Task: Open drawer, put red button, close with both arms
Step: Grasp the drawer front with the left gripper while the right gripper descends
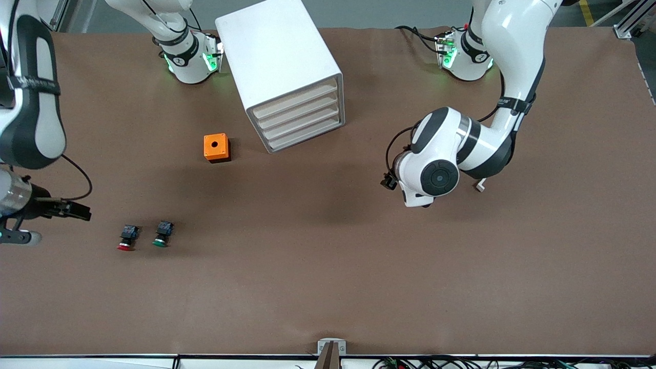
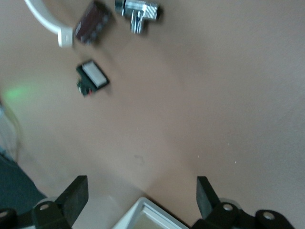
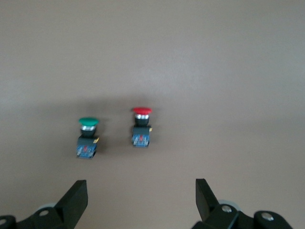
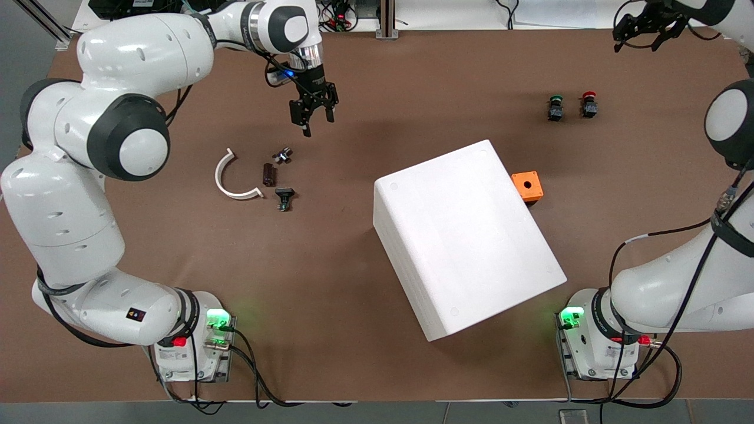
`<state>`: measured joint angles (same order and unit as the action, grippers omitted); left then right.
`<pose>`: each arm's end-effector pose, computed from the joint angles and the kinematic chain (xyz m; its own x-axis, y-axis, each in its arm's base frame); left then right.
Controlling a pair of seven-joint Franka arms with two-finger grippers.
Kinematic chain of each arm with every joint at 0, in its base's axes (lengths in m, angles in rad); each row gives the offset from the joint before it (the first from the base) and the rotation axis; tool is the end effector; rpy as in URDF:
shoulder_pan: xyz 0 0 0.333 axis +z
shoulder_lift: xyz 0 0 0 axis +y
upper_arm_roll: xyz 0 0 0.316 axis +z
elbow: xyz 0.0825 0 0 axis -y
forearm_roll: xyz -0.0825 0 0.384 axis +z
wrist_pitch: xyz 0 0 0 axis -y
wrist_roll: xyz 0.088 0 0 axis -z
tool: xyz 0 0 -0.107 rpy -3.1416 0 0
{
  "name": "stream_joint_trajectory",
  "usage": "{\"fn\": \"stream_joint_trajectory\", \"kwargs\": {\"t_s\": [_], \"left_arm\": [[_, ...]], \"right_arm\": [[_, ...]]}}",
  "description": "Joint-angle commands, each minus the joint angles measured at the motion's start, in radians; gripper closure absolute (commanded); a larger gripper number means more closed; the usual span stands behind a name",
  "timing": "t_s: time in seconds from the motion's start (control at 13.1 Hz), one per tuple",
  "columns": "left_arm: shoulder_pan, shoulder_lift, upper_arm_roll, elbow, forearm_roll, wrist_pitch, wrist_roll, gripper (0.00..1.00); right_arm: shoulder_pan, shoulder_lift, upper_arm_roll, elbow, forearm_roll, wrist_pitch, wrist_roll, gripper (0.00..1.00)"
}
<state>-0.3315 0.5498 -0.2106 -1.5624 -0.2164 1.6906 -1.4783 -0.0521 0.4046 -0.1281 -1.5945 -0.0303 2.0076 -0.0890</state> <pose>0.5510 -0.3362 0.3092 0.4419 0.8355 -0.3266 0.7511 -0.5437 -0.3744 0.6631 -0.1121 0.4023 0.9977 -0.0678 0.0037 -0.0679 -0.9946 0.0785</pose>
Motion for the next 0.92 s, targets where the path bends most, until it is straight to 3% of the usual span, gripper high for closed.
{"fn": "stream_joint_trajectory", "kwargs": {"t_s": [0.0,0.23,0.38,0.61,0.84], "left_arm": [[-0.029,0.054,0.004,0.025,-0.079,0.006,-0.156,0.00],[-0.084,0.091,0.004,0.025,-0.112,0.043,-0.373,0.00],[-0.113,0.114,0.004,0.025,-0.196,0.058,-0.466,0.00],[-0.150,0.139,0.005,0.025,-0.377,0.072,-0.540,0.00],[-0.182,0.148,0.004,0.025,-0.476,0.115,-0.680,0.00]], "right_arm": [[-0.009,0.087,0.010,0.030,-0.005,0.054,0.021,0.00],[-0.035,0.158,0.015,0.008,0.027,0.201,0.060,0.00],[-0.037,0.200,0.015,0.008,0.131,0.217,0.045,0.00],[-0.031,0.214,0.013,-0.054,0.136,0.301,0.043,0.00],[-0.032,0.221,0.013,-0.114,0.135,0.355,0.026,0.00]]}}
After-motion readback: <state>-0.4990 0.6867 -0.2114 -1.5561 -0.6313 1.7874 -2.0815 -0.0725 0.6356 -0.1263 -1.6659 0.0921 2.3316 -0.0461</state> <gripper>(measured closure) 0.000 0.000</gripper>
